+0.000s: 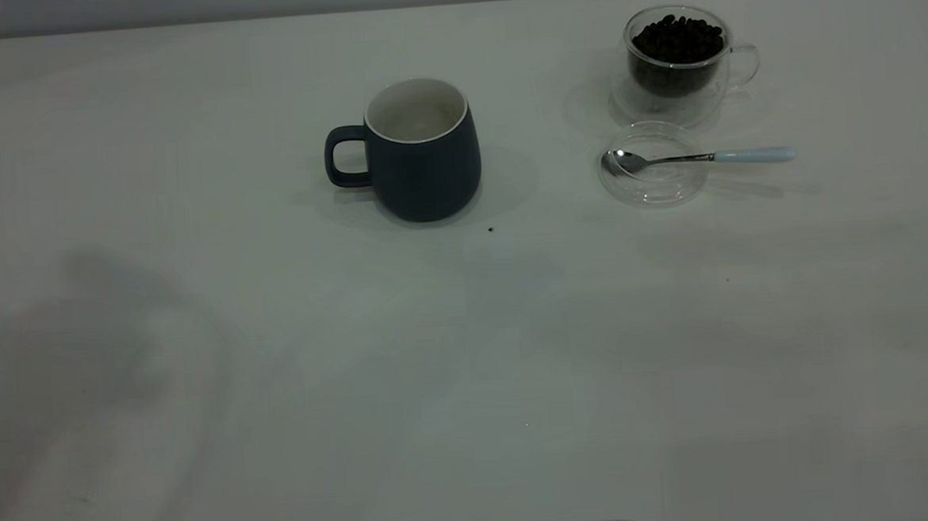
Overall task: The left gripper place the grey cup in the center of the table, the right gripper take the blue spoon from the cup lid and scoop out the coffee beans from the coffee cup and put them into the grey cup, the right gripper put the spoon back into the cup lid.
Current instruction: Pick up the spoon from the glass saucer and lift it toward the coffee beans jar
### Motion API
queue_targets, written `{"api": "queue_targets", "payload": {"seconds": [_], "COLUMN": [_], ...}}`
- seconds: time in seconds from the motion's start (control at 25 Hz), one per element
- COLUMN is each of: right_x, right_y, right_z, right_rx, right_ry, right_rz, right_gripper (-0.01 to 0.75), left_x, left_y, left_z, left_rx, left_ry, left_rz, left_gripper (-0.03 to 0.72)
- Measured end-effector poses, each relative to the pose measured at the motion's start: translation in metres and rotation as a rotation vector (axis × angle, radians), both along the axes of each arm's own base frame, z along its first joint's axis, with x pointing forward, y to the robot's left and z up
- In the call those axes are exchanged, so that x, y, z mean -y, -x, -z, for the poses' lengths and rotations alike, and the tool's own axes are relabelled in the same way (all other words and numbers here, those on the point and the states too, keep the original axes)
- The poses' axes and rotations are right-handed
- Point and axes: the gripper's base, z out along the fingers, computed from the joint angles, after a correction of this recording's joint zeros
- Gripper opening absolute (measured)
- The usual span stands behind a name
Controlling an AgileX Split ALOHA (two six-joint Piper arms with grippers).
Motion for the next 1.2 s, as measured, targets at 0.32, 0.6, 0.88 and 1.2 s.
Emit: {"api": "queue_targets", "payload": {"seconds": [0.32,0.6,0.88,1.2], "right_x": [0.0,0.0,0.0,0.0], "right_y": [0.0,0.0,0.0,0.0], "right_z": [0.0,0.0,0.0,0.0], "right_rx": [0.0,0.0,0.0,0.0], "right_ry": [0.0,0.0,0.0,0.0], "right_rz": [0.0,0.0,0.0,0.0], "right_gripper": [0.436,0.436,0.436,0.436], "left_x": [-0.03,-0.047,-0.056,-0.061], "left_y": [0.121,0.193,0.229,0.251], "left_z": [0.064,0.118,0.133,0.132], "left_rx": [-0.079,0.01,0.197,0.349], "left_ry": [0.04,0.082,0.156,0.208], "left_rz": [-0.14,-0.163,-0.176,-0.168], "left_gripper": [0.59,0.59,0.59,0.59]}}
